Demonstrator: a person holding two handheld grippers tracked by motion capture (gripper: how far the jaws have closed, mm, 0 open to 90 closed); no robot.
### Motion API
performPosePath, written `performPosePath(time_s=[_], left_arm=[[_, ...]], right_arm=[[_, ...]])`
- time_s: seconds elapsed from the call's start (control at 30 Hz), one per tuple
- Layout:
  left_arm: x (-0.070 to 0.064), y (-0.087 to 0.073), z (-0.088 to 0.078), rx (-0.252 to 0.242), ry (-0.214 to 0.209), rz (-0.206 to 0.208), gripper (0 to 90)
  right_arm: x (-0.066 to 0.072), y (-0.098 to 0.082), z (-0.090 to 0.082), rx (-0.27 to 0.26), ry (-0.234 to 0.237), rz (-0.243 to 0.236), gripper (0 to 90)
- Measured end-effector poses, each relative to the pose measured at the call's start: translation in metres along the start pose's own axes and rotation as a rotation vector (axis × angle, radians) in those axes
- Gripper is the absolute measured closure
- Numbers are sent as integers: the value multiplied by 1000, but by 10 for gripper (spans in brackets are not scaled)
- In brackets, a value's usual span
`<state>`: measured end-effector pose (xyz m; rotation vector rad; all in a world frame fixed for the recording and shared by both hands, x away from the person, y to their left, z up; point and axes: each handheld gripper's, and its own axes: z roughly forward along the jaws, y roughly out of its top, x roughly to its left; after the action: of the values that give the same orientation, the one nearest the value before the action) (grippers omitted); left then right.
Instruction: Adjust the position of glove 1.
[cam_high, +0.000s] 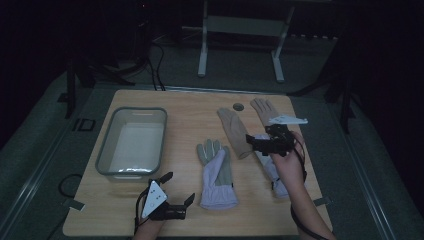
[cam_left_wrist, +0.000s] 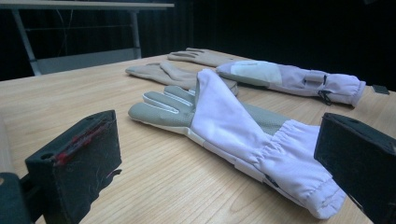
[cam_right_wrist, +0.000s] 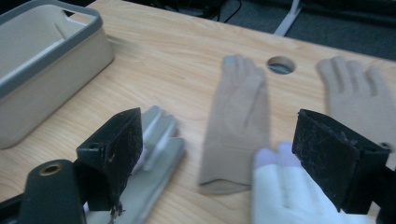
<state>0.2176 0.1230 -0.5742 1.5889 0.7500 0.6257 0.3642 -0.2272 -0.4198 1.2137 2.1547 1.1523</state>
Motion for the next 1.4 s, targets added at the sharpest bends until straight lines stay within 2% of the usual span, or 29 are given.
performPosePath(time_s=[0.17,0.3,0.4,0.5,0.57,0.67,0.73,0.77,0.9,1.07,1.13,1.2,1.27,1.37,1.4], left_arm=[[0,0,0,1,-2,3,8],[0,-1,1,4,-3,2,8],[-1,-1,1,5,-4,5,8],[-1,-1,1,4,-5,5,8],[-1,-1,1,4,-5,4,8],[-1,-1,1,8,-8,3,8],[-1,-1,1,10,-7,3,8],[-1,-1,1,10,-7,3,8],[-1,-1,1,8,-9,-1,8],[0,-1,1,10,-10,0,8],[0,-1,1,10,-12,-1,8],[0,-1,1,10,-11,0,8],[0,-1,1,9,-12,-1,8],[0,-1,1,10,-13,0,8],[0,-1,2,9,-13,-1,8]], right_arm=[[-21,-7,-13,-2,-30,-4,139],[-33,-16,-20,10,-22,-6,149],[-41,-22,-24,9,-18,19,181],[-48,-28,-27,13,-8,38,131],[-51,-32,-28,18,-7,55,132],[-56,-39,-27,16,19,69,110],[-58,-44,-24,13,10,58,98],[-59,-47,-21,15,-17,59,99],[-67,-58,-10,55,-39,64,99],[-79,-75,5,105,-24,71,141],[-82,-83,12,137,-25,62,192],[-85,-91,18,153,-19,69,198],[-88,-99,24,175,-32,53,214],[-93,-110,33,207,-18,45,219],[-94,-113,34,208,-13,58,224]])
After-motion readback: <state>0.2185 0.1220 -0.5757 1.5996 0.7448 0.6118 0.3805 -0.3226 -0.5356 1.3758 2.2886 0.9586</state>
